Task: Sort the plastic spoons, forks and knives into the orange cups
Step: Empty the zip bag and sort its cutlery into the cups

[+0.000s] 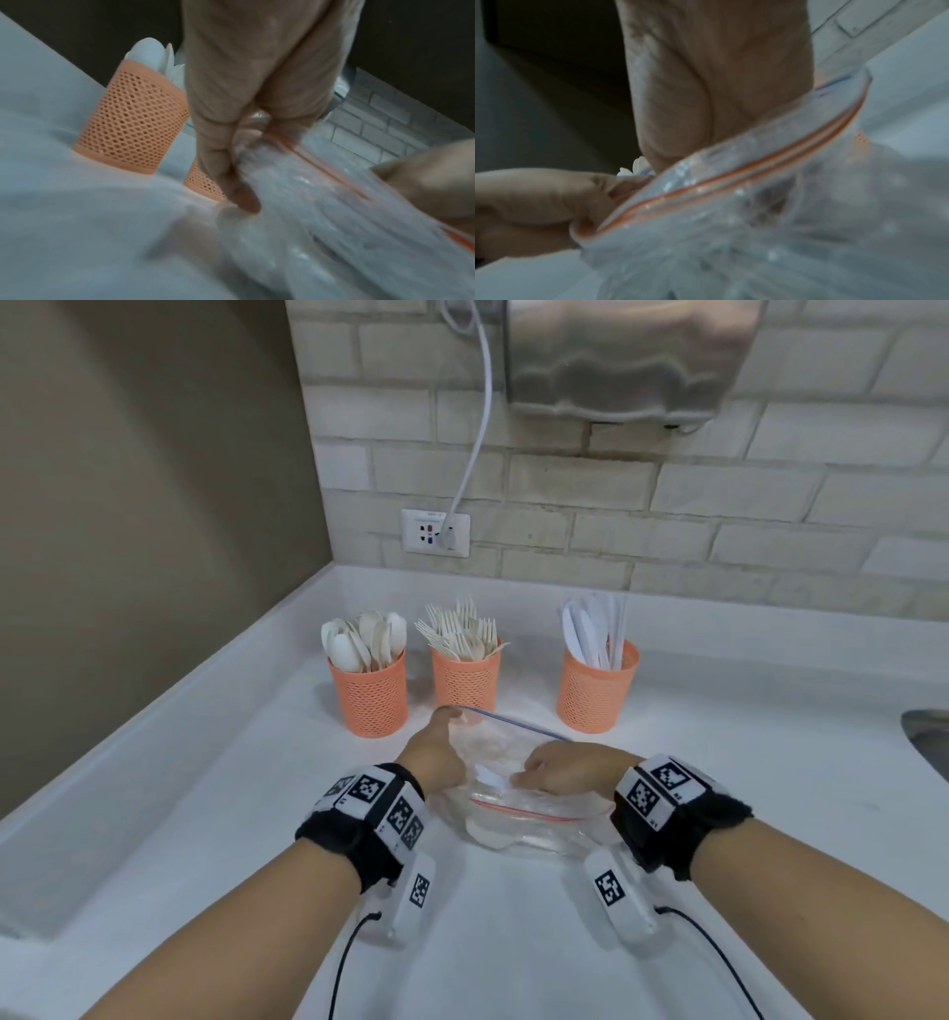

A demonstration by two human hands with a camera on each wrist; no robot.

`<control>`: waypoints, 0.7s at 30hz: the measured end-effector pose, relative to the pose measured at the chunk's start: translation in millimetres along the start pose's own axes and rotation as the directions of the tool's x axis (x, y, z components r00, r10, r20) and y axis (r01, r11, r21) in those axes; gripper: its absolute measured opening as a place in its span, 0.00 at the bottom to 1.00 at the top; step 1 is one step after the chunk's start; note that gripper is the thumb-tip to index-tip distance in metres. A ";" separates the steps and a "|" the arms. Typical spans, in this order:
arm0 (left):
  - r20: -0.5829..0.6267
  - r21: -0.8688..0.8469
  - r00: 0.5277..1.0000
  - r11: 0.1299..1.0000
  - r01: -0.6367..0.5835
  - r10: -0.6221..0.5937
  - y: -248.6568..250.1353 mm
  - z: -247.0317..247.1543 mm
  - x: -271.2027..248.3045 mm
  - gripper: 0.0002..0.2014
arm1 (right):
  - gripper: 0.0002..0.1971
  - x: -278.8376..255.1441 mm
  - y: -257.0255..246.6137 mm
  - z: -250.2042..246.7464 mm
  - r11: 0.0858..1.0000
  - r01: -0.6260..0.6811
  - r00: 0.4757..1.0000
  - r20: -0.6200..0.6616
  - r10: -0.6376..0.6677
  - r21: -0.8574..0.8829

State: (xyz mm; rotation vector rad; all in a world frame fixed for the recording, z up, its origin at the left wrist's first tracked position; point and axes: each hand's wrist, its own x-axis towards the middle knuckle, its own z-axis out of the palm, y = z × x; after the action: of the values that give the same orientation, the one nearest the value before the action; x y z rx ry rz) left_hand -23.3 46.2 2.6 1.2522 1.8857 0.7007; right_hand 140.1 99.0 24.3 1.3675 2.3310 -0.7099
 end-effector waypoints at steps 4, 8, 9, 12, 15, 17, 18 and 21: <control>-0.018 -0.335 0.998 0.940 -0.064 0.062 4.6 2.3 -4.6 0.29 | 0.19 7.1 3.5 14.1 1.000 -0.002 1.000 0.011 0.002 -0.001; -0.003 -0.438 0.999 0.898 0.043 -0.049 1.9 -1.6 -2.3 0.26 | 0.19 10.8 0.6 19.9 0.999 0.029 1.000 0.007 -0.029 0.024; 0.003 -0.419 0.998 0.906 0.063 -0.068 -0.8 -2.6 -2.2 0.25 | 0.20 10.5 0.4 19.4 0.998 0.046 0.999 -0.012 -0.045 0.043; -0.034 -0.219 0.999 0.976 0.015 -0.023 -11.3 -5.6 -2.5 0.27 | 0.22 10.1 4.5 16.0 0.988 0.100 0.987 -0.138 -0.084 0.114; -0.138 -0.031 0.990 0.999 -0.013 0.009 -18.7 -7.8 1.0 0.23 | 0.13 3.9 8.0 13.4 0.957 0.203 0.967 -0.193 -0.164 0.209; -0.155 -0.032 0.987 0.999 0.025 -0.030 -20.4 -7.3 2.7 0.20 | 0.07 -4.4 4.4 15.9 0.945 0.276 0.957 -0.144 -0.253 0.176; -0.138 -0.047 0.989 0.998 0.042 -0.048 -20.6 -6.2 2.6 0.20 | 0.08 -6.7 1.7 18.3 0.944 0.302 0.950 -0.121 -0.287 0.132; -0.053 -0.023 0.994 0.995 0.097 -0.098 -21.0 -2.5 5.3 0.27 | 0.14 -2.7 -4.8 28.7 0.947 0.313 0.942 -0.104 -0.319 -0.069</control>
State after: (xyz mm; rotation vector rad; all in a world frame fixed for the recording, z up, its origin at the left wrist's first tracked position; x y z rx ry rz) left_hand -37.5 43.2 -13.8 1.1302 1.9647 0.7059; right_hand 138.4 78.5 3.6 1.0460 2.6757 -0.6686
